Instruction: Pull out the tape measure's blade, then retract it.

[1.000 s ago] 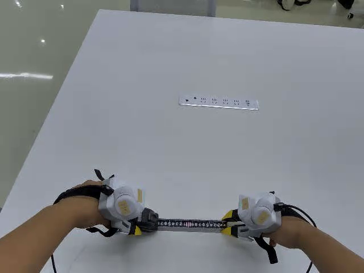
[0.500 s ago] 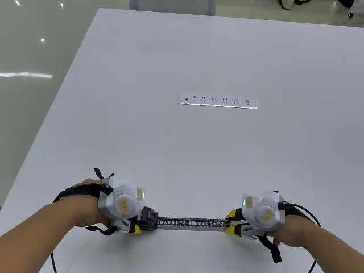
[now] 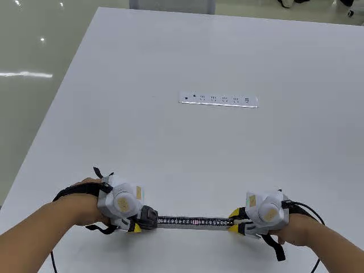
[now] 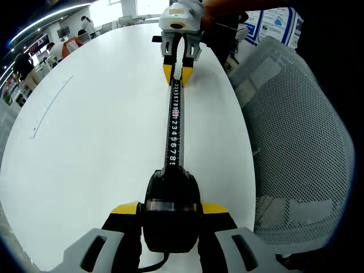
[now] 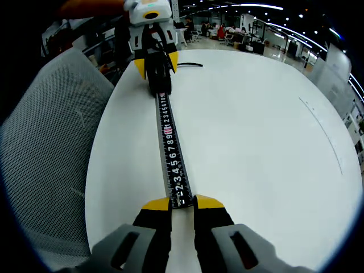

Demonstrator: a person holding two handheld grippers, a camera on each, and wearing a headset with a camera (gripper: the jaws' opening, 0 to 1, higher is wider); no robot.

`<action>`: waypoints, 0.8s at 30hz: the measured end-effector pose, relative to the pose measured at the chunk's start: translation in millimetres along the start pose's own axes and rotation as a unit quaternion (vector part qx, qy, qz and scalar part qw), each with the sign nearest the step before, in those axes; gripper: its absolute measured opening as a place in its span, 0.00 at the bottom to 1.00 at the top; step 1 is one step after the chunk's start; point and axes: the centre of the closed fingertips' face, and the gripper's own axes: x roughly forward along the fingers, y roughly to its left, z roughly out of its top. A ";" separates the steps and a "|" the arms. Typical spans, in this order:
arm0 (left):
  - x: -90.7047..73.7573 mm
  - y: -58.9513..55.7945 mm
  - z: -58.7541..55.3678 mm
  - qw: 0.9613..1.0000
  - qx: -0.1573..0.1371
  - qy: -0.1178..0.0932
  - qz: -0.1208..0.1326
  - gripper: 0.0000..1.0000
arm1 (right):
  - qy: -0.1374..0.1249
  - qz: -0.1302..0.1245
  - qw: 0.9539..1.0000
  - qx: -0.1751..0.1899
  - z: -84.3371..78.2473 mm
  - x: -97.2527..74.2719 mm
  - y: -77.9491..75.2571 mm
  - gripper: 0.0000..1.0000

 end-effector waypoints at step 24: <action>0.1 -0.1 0.4 1.000 0.000 0.003 -0.001 0.35 | 0.004 -0.003 1.000 0.007 -16.3 -10.0 -4.7 0.12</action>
